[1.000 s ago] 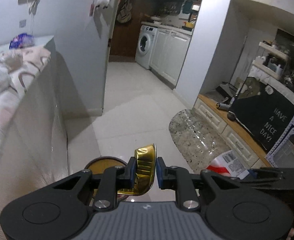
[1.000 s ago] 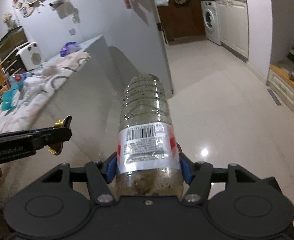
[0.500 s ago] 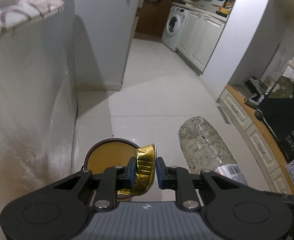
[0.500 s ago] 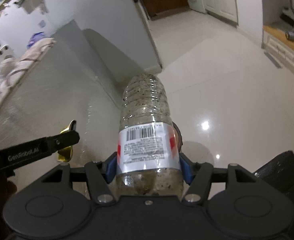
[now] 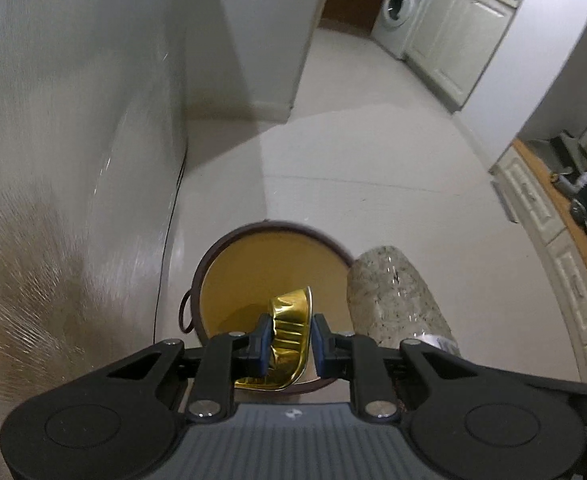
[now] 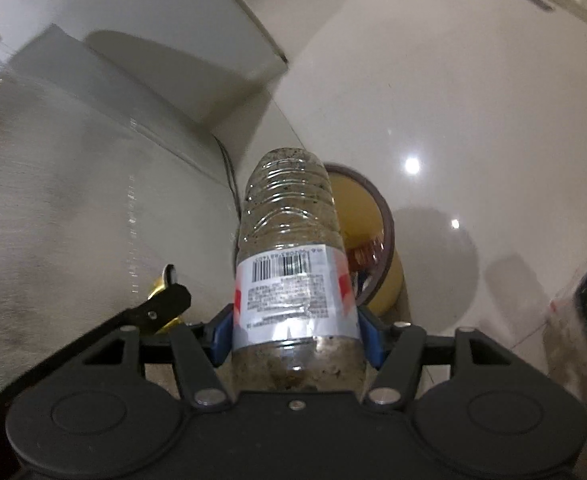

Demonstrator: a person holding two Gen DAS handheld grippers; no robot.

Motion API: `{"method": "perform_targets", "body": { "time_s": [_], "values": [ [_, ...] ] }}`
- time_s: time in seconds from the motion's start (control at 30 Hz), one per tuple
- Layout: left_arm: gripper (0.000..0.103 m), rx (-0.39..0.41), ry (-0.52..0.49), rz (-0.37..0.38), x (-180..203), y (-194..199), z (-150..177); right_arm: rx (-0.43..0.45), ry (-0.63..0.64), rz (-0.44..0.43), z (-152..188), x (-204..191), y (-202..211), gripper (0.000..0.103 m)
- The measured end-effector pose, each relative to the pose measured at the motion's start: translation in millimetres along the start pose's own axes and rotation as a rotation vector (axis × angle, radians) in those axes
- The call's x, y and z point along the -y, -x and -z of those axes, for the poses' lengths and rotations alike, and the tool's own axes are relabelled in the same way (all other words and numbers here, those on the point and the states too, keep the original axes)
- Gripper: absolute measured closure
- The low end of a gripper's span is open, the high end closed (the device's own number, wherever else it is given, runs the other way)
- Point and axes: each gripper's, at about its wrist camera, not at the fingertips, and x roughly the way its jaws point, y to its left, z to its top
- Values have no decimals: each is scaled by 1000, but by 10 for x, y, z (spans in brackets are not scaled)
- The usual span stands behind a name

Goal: Collect trash
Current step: 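Carry the gold wrapper and clear bottle over the yellow wastebasket with both tools, then open the left tool dropping the wrapper while the right tool drops the bottle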

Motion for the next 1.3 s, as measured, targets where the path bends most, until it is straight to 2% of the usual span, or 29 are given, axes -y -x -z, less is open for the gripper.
{"method": "perform_targets", "body": {
  "time_s": [0.2, 0.4, 0.53, 0.77, 1.1, 1.17, 1.2, 1.3],
  "values": [
    [81, -42, 36, -25, -217, -514, 85, -73, -70, 3, -58, 150, -579, 40],
    [81, -102, 42, -34, -329, -1025, 189, -120, -86, -6, -224, 285, -912, 40],
    [81, -141, 23, -40, -388, -1284, 170, -144, -90, 45, -356, 367, -1127, 40],
    [81, -195, -17, -38, -404, -1580, 119, -180, -37, 103, -501, 274, -1421, 39],
    [81, -195, -57, -19, -386, -1783, 56, -176, -11, 108, -592, 241, -1555, 39],
    [76, -180, -57, -20, -382, -1779, 57, -165, -20, 100, -609, 251, -1556, 38],
    [67, -184, -57, -19, -388, -1779, 63, -158, -23, 94, -604, 255, -1542, 38],
    [59, -205, -60, -10, -379, -1786, 74, -159, -22, 100, -606, 264, -1530, 33]
  ]
}}
